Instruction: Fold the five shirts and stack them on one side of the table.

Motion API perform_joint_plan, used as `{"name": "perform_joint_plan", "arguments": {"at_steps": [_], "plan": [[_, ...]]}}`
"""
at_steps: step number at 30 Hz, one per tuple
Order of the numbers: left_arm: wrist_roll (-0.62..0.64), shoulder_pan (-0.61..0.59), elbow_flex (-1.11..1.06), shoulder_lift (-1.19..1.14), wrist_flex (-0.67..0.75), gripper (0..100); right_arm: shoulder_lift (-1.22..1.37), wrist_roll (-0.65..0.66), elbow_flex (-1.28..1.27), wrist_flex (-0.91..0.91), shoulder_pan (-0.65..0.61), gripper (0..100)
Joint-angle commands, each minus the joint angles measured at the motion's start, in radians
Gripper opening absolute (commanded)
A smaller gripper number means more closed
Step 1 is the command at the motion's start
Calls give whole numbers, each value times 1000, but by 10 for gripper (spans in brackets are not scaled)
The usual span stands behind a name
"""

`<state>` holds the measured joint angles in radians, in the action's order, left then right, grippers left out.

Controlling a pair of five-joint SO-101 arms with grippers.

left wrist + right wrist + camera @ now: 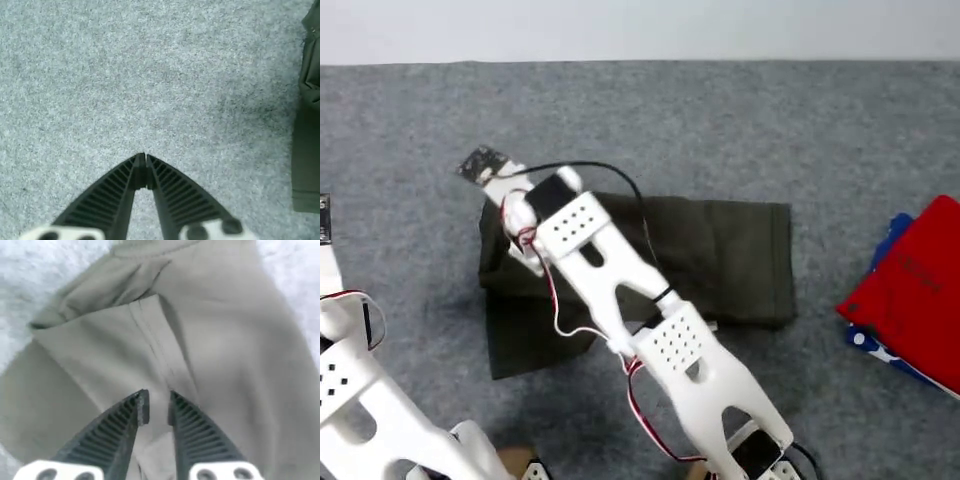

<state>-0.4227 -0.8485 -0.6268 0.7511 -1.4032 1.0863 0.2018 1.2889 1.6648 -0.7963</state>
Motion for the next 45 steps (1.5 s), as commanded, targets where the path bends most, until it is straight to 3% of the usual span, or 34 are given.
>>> {"name": "perform_joint_plan", "arguments": {"at_steps": [1,12,22,27,32,40,45], "plan": [[-8,-8,1,28,15,6,12,49,51,-74,-5,50],[-8,-9,1,28,14,6,65,95,80,-94,82,50],[-6,-9,7,29,14,6,38,91,276,136,2,53],[-5,-11,10,29,17,6,2,89,253,136,-19,54],[-8,-55,10,23,21,8,-137,89,23,136,-58,59],[-41,-124,10,21,43,9,-449,141,-571,130,-234,217],[-55,-206,2,20,43,9,-432,204,-657,107,-297,217]]}}
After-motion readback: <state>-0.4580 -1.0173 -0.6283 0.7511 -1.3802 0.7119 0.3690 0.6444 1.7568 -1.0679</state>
